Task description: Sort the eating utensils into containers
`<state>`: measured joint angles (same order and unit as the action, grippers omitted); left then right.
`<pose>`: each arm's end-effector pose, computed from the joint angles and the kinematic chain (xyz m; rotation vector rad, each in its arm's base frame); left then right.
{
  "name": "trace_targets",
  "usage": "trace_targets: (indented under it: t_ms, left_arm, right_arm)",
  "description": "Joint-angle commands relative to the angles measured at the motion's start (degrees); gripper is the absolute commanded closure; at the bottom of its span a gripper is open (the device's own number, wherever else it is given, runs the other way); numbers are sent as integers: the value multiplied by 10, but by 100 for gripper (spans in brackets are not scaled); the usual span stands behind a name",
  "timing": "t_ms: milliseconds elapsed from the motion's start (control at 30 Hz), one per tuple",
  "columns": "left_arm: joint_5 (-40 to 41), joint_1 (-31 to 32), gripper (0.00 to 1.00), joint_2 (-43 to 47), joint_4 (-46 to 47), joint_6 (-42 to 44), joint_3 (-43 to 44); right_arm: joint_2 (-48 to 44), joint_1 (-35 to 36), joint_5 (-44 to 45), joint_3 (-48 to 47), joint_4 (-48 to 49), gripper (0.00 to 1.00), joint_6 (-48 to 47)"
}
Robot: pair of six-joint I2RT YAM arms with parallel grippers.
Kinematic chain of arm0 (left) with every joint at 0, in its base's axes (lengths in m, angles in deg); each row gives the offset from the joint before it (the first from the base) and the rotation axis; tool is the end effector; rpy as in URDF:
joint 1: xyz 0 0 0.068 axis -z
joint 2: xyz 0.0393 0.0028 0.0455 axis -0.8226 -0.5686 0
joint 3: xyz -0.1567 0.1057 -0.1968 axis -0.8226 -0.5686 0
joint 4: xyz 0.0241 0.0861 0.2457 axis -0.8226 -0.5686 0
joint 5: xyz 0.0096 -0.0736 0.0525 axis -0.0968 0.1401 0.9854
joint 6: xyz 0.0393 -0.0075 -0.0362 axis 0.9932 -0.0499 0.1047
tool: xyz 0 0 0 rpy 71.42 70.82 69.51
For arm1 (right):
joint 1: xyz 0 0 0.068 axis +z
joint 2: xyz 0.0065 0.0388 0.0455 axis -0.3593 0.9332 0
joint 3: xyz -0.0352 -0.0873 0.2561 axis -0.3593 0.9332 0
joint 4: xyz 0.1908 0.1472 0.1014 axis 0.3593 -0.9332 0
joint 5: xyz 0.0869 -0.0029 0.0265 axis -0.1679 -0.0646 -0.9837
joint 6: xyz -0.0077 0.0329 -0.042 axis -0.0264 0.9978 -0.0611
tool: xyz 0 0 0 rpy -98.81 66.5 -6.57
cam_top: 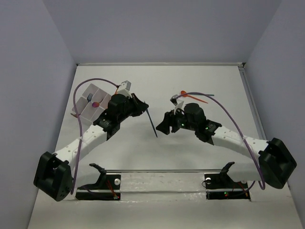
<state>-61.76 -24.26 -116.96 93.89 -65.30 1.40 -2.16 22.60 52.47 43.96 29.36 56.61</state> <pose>0.2345 -0.1485 0.2827 -0.0054 1.8957 -1.0158 0.1991 0.2048 0.2468 -0.5788 2.0275 1.0434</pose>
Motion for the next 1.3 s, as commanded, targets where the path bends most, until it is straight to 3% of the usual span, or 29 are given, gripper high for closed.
trace_targets:
  t_ms: [0, 100, 300, 467, 733, 1000, 1267]
  left_arm:
    - [87, -11, 94, 60, -68, 64, 41]
    - [142, -37, 94, 119, -125, 88, 51]
    - [251, -125, 94, 210, -235, 142, 80]
    - [381, -176, 94, 247, -253, 204, 70]
    - [459, -241, 94, 218, -165, 247, 43]
    - [506, -241, 95, 186, -1, 311, 2]
    - [499, -241, 94, 122, 48, 323, -7]
  right_arm:
    - [-38, 7, -3, 8, 34, 29, -7]
    - [-54, 7, -2, 10, 36, 19, -8]
    - [-85, 7, 13, 29, 44, 19, -1]
    - [-107, 7, 22, 39, 46, 19, 7]
    - [-135, 7, 30, 49, 47, 19, 7]
    - [-156, 7, 37, 60, 54, 19, 3]
    - [-154, 7, 35, 61, 56, 19, 1]
